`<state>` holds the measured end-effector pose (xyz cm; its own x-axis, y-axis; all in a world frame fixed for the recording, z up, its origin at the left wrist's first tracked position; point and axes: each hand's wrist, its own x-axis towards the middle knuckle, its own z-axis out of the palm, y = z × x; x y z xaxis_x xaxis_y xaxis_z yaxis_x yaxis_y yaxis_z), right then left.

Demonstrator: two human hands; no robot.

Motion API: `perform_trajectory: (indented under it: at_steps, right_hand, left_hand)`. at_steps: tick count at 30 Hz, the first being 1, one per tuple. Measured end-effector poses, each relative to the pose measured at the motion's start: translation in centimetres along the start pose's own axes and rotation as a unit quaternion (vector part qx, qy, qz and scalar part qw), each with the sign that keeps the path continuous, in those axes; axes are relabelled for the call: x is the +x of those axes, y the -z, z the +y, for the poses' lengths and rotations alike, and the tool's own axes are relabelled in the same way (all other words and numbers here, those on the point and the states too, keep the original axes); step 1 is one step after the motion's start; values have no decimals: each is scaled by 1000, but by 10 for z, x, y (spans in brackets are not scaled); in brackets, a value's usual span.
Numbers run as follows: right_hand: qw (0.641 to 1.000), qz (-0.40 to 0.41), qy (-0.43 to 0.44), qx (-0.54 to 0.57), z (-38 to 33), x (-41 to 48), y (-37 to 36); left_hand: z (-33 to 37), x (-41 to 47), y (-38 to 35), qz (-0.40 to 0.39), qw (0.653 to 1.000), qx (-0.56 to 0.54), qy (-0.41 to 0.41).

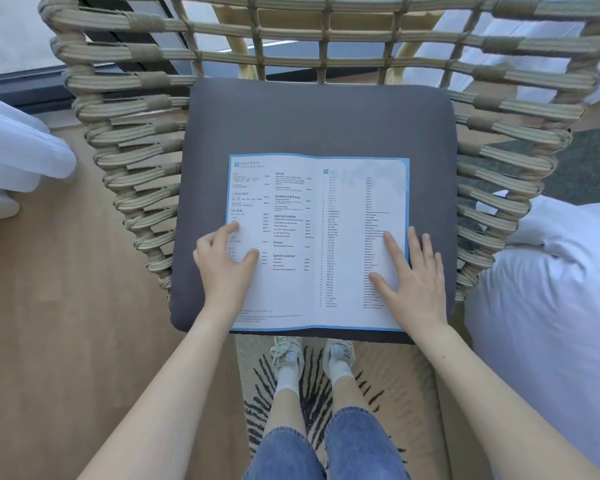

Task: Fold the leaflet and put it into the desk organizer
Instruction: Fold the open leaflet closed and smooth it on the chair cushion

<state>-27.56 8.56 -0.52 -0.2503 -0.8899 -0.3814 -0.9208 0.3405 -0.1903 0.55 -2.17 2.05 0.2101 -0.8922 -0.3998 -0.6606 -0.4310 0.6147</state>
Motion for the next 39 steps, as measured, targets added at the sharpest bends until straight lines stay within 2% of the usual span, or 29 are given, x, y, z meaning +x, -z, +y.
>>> perform_trajectory:
  at_steps: [3,8,13,16,21,30,39]
  right_hand:
    - [1000,-1,-1,-1,-1,0,0]
    - [1000,-24,-3,8,-4,2,8]
    - [994,-42,-16,102,-4,2,27]
    - [977,-4,-41,208,-3,1,43]
    - [967,57,-40,245,5,0,65]
    - [957,72,-30,280,14,1,59]
    - [970,58,-28,234,24,6,22]
  left_hand:
    - [5,2,16,-13,999,-38,8]
    - [27,-11,36,-6,997,-73,-33]
    - [62,-39,32,-30,987,-112,-115]
    - [81,-58,21,-67,973,-128,-180]
    - [99,-75,-8,-126,959,-127,-221]
    - [91,-68,-67,-178,940,40,-288]
    - [65,-60,-101,-188,900,204,-337]
